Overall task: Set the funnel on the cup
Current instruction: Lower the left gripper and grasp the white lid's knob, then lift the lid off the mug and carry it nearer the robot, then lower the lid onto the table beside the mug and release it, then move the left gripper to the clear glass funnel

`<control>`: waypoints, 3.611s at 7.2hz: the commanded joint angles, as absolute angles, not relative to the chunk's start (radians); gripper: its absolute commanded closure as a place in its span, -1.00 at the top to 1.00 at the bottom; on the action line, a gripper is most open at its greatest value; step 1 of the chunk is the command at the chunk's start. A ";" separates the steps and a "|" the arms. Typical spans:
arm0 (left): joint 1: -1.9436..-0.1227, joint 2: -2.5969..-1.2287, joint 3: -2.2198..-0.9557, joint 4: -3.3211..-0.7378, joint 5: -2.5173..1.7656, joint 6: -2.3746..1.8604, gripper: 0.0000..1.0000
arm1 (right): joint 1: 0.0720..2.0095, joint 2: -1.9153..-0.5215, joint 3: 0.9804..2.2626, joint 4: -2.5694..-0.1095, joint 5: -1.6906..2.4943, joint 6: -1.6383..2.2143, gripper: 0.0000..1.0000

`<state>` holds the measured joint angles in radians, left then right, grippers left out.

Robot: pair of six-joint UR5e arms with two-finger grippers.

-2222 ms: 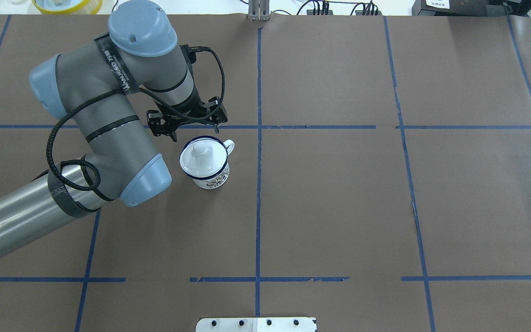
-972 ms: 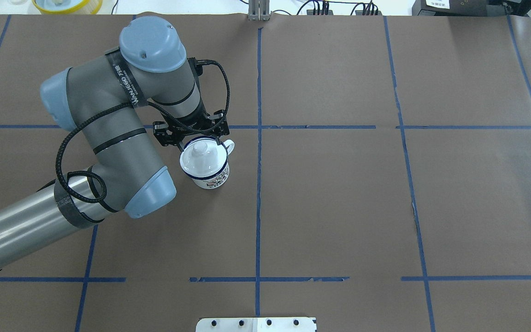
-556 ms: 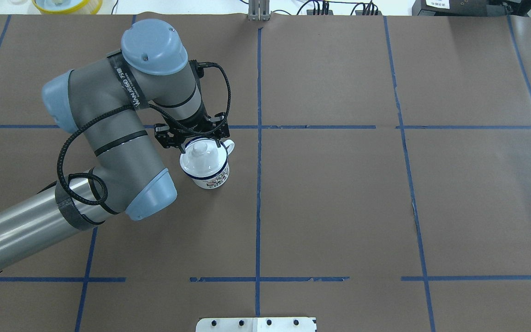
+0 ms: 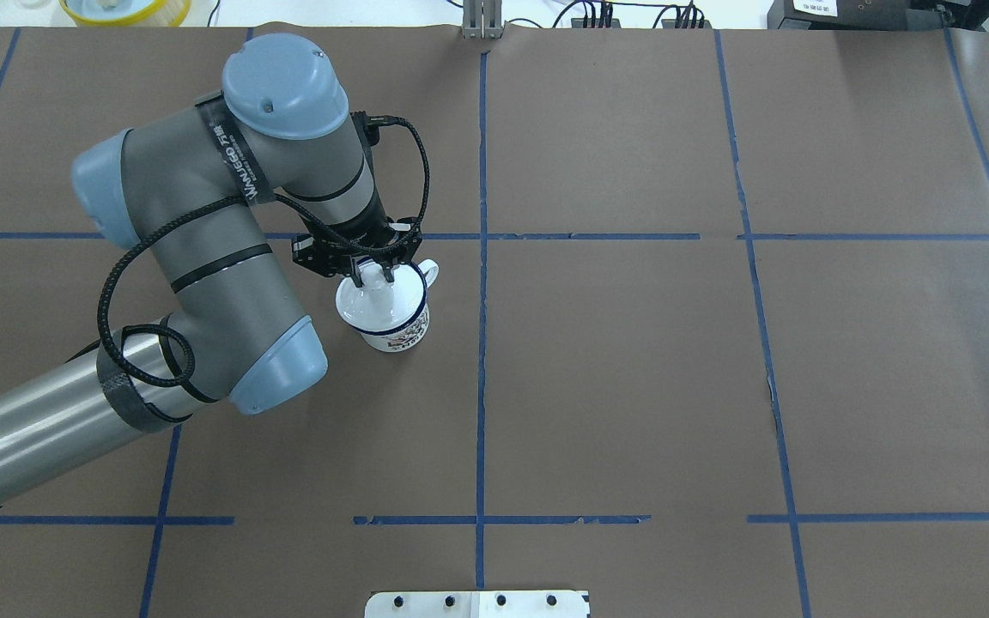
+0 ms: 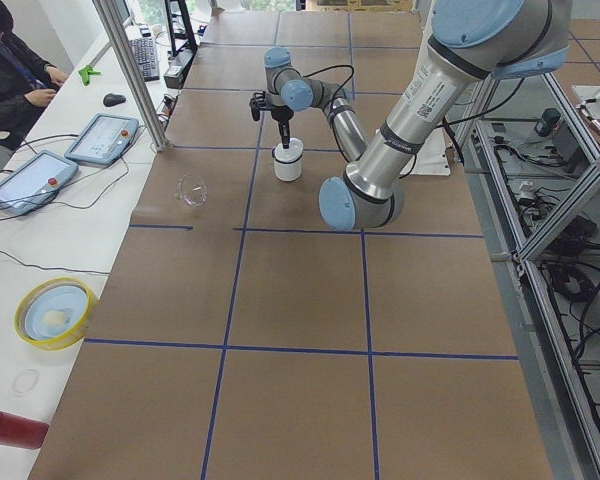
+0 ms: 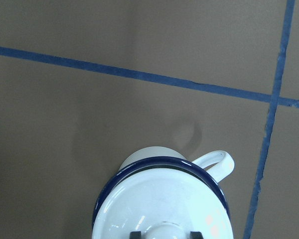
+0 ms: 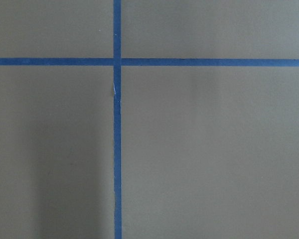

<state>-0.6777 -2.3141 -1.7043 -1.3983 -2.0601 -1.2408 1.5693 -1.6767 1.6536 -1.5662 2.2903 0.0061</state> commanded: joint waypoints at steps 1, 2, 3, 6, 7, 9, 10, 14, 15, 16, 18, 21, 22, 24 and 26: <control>-0.711 -2.312 -1.828 -1.323 -2.060 -1.242 -1.00 | 1.569 -1.677 1.654 -1.566 2.290 0.006 1.00; -0.785 -2.271 -1.892 -1.324 -2.057 -1.247 -1.00 | 1.569 -1.677 1.654 -1.566 2.290 0.006 1.00; -0.791 -2.185 -1.972 -1.337 -1.995 -1.243 -1.00 | 1.569 -1.677 1.654 -1.566 2.290 0.006 1.00; -0.732 -2.041 -2.028 -1.475 -1.907 -1.360 -1.00 | 1.569 -1.677 1.654 -1.566 2.290 0.006 1.00; -0.662 -1.978 -2.016 -1.574 -1.823 -1.438 -1.00 | 1.569 -1.677 1.654 -1.566 2.290 0.006 1.00; -0.557 -1.947 -1.926 -1.632 -1.737 -1.510 -1.00 | 1.569 -1.677 1.654 -1.566 2.290 0.006 1.00; -0.546 -1.947 -1.884 -1.670 -1.735 -1.519 -1.00 | 1.569 -1.677 1.654 -1.566 2.290 0.006 1.00; -0.515 -1.950 -1.844 -1.677 -1.727 -1.523 -0.41 | 1.569 -1.677 1.654 -1.566 2.290 0.006 1.00; -0.515 -1.950 -1.848 -1.680 -1.727 -1.516 0.99 | 1.569 -1.677 1.654 -1.566 2.290 0.006 1.00; -0.521 -1.953 -1.883 -1.689 -1.739 -1.478 1.00 | 1.569 -1.677 1.654 -1.566 2.290 0.006 1.00; -0.567 -1.953 -1.937 -1.680 -1.753 -1.341 1.00 | 1.569 -1.677 1.654 -1.566 2.290 0.006 1.00; -0.841 -2.040 -1.845 -1.651 -1.985 -1.117 1.00 | 1.569 -1.677 1.654 -1.566 2.290 0.006 1.00; -0.898 -2.112 -1.763 -1.655 -2.027 -1.144 1.00 | 1.569 -1.677 1.654 -1.566 2.290 0.006 1.00; -0.945 -2.123 -1.685 -1.891 -1.960 -1.444 1.00 | 1.569 -1.677 1.654 -1.566 2.290 0.006 1.00; -0.933 -2.134 -1.411 -2.419 -1.736 -1.862 1.00 | 1.569 -1.677 1.654 -1.566 2.290 0.006 1.00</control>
<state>-0.9357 -2.1254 -1.5684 -2.1105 -1.8729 -1.6208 1.5693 -1.6766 1.6536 -1.5662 2.2902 0.0062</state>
